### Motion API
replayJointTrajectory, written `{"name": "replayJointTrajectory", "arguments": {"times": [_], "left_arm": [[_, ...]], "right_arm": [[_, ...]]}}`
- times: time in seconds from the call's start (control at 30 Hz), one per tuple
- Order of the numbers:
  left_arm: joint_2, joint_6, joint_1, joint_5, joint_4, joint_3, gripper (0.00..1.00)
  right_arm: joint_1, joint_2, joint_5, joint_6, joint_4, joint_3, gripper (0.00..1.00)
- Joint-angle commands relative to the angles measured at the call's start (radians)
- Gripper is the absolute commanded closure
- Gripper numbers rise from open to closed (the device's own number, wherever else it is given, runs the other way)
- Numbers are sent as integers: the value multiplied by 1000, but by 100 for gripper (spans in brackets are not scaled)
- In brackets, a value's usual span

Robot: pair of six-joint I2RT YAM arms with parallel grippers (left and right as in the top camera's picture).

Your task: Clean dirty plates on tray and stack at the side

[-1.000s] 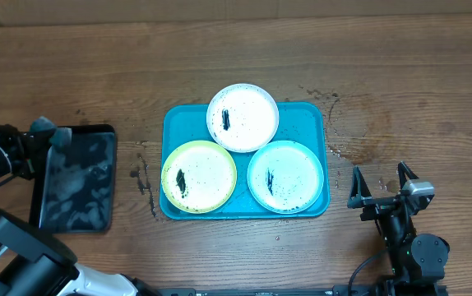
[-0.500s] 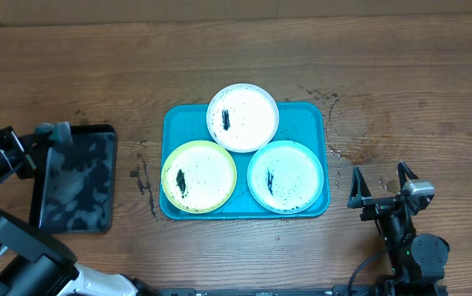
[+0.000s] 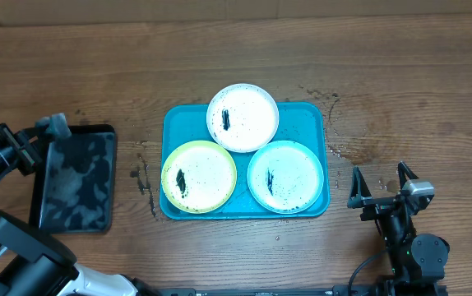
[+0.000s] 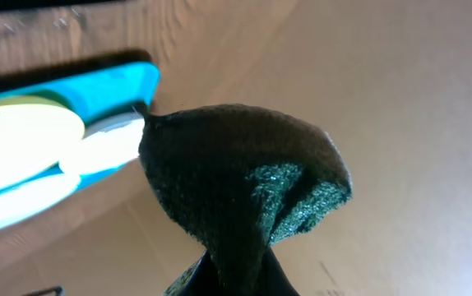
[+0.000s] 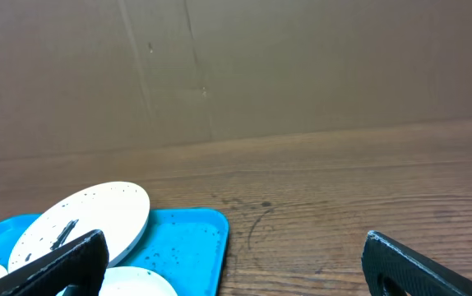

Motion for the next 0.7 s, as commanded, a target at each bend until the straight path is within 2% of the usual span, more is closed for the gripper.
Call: {"name": "replayJointTrajectory", "arguments": {"times": [0.0, 0.13, 0.2, 0.3, 0.33, 0.37, 0.43, 0.67], "left_arm": [[-12, -24, 6, 18, 1, 19, 96], [-5, -17, -23, -367, -48, -7, 96], [7, 14, -49, -393, -44, -47, 96], [40, 39, -65, -292, -6, -122, 96], [55, 90, -59, -191, 9, -135, 96], [56, 119, -54, -151, 23, -135, 96], [55, 129, -34, -53, 59, -123, 96], [53, 163, -25, 49, 53, -63, 96]], "right_arm": [[5, -7, 10, -4, 5, -10, 0], [5, -7, 10, -4, 5, -10, 0], [5, -7, 10, -3, 5, -10, 0], [5, -7, 10, -3, 5, -10, 0], [5, -7, 10, -4, 5, -10, 0], [5, -7, 10, -3, 5, -10, 0], [5, -7, 10, -3, 5, -10, 0], [5, -7, 10, -4, 5, -10, 0]]}}
